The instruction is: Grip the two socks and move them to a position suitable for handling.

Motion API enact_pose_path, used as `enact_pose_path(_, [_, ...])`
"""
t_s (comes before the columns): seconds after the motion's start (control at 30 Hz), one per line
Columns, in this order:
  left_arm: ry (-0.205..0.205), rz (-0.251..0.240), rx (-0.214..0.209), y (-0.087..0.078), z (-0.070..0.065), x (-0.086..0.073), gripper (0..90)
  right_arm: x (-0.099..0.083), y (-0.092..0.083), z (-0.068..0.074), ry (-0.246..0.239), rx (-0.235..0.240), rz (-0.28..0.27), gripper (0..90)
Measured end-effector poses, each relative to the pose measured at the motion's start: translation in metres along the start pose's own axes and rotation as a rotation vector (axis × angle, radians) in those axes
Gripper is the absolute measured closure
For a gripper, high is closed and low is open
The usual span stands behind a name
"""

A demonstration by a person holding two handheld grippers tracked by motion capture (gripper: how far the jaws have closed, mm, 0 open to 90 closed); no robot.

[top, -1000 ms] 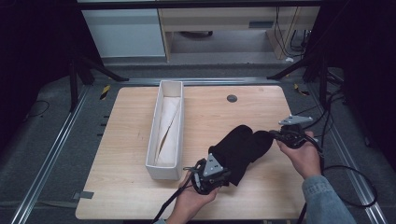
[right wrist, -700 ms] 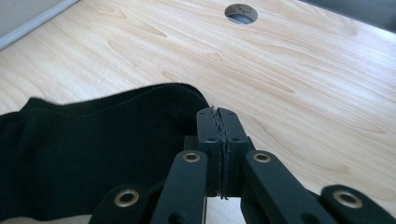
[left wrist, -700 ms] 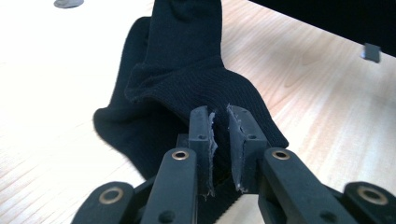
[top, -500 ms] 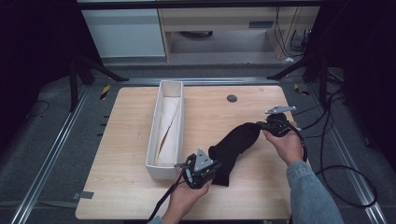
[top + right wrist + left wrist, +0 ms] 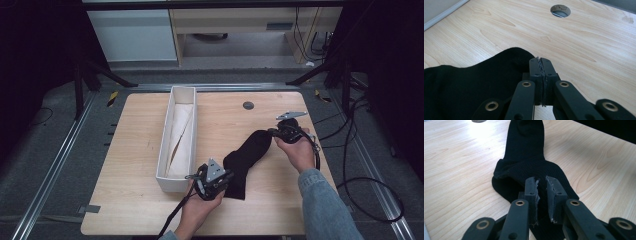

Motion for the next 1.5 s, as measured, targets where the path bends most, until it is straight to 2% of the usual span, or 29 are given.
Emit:
enact_pose_path(0.17, [-0.004,-0.005,0.012,-0.002,0.003,0.0,79.5,0.001,0.003,0.001,0.002,0.004,0.002,89.5])
enact_pose_path(0.5, [-0.022,0.024,-0.01,0.006,0.0,-0.015,79.0,-0.004,0.011,0.003,-0.022,-0.003,0.041,89.3])
enact_pose_path(0.77, [-0.042,0.006,-0.014,0.001,0.001,-0.011,78.4,-0.005,0.012,0.003,-0.018,-0.006,0.051,88.9])
enact_pose_path(0.9, [-0.032,0.03,-0.023,0.005,-0.002,-0.016,78.1,-0.007,0.015,0.003,-0.019,-0.01,0.058,88.7])
enact_pose_path(1.23, [-0.017,0.082,-0.029,0.015,-0.007,-0.03,77.4,-0.012,0.021,0.006,-0.067,-0.031,0.107,87.9])
enact_pose_path(1.33, [-0.019,0.093,-0.029,0.017,-0.006,-0.034,77.0,-0.017,0.025,0.006,-0.086,-0.044,0.131,86.6])
enact_pose_path(1.5, [-0.026,0.105,-0.025,0.018,-0.005,-0.04,76.7,-0.019,0.03,0.005,-0.09,-0.053,0.141,86.0])
Point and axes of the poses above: each handheld gripper's, and its own axes: y roughly forward along the jaws, x roughly out of its top, z roughly to its left, the point moved 6 cm from there along y, roughly forward along the jaws, and after that the axes turned 3 degrees about -x, right-handed, at the moved point
